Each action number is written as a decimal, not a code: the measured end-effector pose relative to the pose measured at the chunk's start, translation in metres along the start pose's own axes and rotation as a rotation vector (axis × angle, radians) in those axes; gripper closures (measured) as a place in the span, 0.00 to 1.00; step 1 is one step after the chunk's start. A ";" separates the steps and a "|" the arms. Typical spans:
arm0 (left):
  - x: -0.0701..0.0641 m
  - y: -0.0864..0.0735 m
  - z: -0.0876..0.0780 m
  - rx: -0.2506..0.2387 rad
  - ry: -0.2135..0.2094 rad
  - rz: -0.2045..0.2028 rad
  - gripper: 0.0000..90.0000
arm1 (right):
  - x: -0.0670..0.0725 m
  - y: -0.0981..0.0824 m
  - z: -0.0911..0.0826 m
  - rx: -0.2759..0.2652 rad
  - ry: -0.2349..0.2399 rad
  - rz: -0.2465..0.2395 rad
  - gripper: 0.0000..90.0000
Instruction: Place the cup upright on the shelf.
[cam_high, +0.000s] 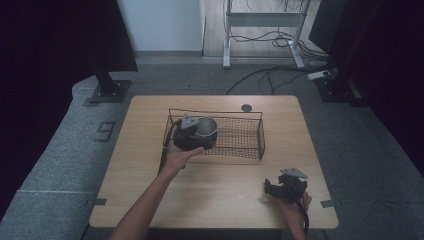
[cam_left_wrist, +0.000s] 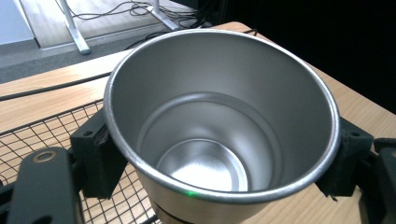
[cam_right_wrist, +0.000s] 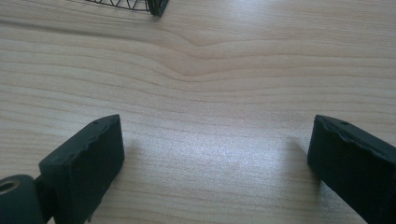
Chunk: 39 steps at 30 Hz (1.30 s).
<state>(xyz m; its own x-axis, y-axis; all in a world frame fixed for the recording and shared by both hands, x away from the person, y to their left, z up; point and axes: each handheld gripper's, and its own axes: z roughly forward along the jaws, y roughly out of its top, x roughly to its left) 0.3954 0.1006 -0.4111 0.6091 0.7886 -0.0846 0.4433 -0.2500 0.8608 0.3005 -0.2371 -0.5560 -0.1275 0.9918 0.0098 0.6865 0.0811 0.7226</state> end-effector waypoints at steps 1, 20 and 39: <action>0.001 0.000 0.001 0.001 0.002 -0.006 0.20 | 0.000 0.000 0.000 -0.001 0.000 0.002 0.04; 0.019 0.001 0.026 0.043 0.047 -0.035 0.20 | 0.000 0.000 0.000 0.000 0.001 0.001 0.04; 0.038 -0.016 0.051 0.110 0.071 -0.092 0.20 | 0.000 0.000 0.000 0.000 0.001 0.001 0.04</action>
<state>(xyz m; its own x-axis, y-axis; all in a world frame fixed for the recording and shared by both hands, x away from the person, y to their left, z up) 0.4449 0.1055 -0.4541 0.5162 0.8478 -0.1217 0.5668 -0.2317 0.7906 0.3004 -0.2369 -0.5561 -0.1271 0.9918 0.0113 0.6866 0.0798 0.7227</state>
